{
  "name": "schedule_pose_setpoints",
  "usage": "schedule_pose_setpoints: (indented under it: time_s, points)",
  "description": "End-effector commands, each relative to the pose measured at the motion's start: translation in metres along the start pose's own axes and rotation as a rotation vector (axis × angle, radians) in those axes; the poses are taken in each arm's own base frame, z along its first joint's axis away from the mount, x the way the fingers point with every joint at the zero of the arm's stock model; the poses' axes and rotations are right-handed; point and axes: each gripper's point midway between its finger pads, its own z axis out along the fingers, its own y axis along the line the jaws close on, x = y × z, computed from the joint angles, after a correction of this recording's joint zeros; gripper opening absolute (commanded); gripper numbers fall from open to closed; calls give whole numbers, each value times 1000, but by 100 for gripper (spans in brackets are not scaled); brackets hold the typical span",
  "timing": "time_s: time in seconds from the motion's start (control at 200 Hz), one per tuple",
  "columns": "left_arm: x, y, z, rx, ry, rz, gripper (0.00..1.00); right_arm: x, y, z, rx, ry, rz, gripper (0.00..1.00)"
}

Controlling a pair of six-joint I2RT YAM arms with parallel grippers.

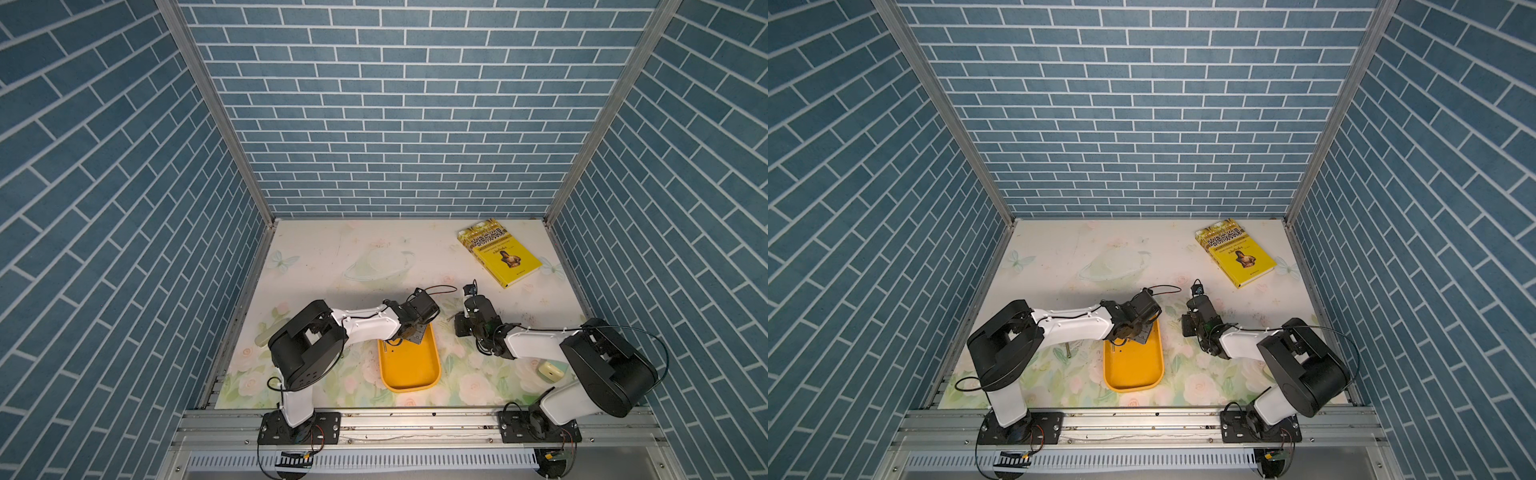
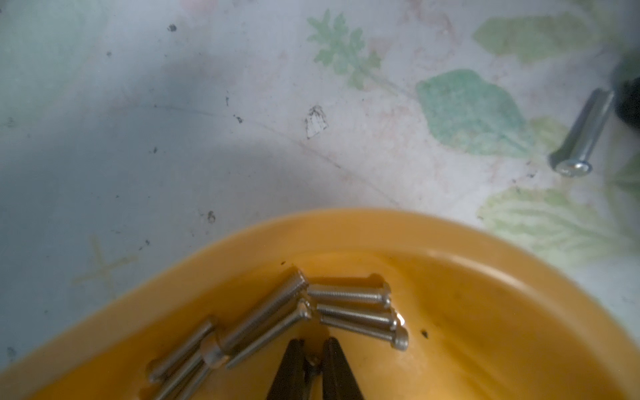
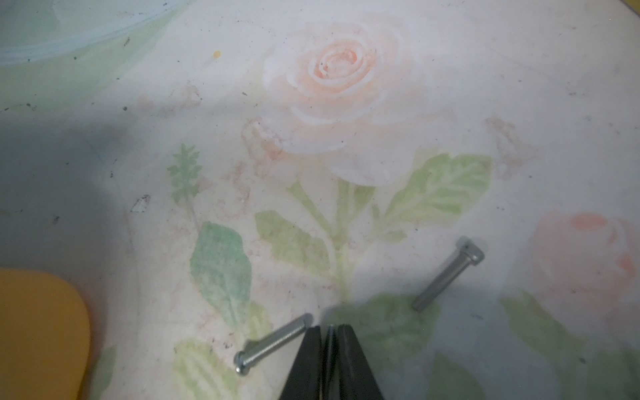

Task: Take out the screws from the storage box
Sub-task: Pick up the screw from the storage box, then place the screw at the center of the board.

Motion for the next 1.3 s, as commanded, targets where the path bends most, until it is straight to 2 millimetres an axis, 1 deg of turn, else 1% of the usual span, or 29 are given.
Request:
schedule_pose_setpoints:
  time_s: [0.0,0.125,0.29,0.36,0.425,0.47,0.535,0.675,0.74,0.83,0.925,1.035,1.165,1.295]
  points:
    - [101,30,33,-89,344,65,8,8,-2,-1,3,38,-28,15]
    - [106,29,36,-77,357,62,0,8,-3,-2,10,37,-31,15]
    - [107,28,36,-75,358,62,0,9,-3,-2,10,39,-31,15]
    - [102,28,34,-73,342,59,0,7,-3,-2,7,33,-30,15]
    - [90,25,28,-62,298,52,0,6,-3,-3,6,28,-28,15]
    - [76,21,20,-43,252,43,0,4,-2,-4,1,18,-30,14]
    - [52,15,4,-16,169,27,0,0,1,-8,-22,-5,-35,13]
    - [-3,8,-45,33,-31,-12,0,-13,9,-24,-75,-81,-50,14]
    - [-22,6,-67,62,-111,-30,0,-19,11,-34,-94,-114,-60,15]
    - [-38,7,-91,87,-200,-41,0,-27,12,-48,-112,-170,-68,18]
    - [-48,13,-111,86,-269,-62,0,-38,19,-64,-154,-228,-81,22]
    - [-51,24,-130,77,-334,-97,0,-51,31,-81,-219,-280,-90,23]
    - [-47,41,-147,54,-389,-141,0,-65,50,-96,-299,-319,-112,24]
    - [-39,61,-161,29,-425,-200,0,-78,71,-108,-346,-336,-138,24]
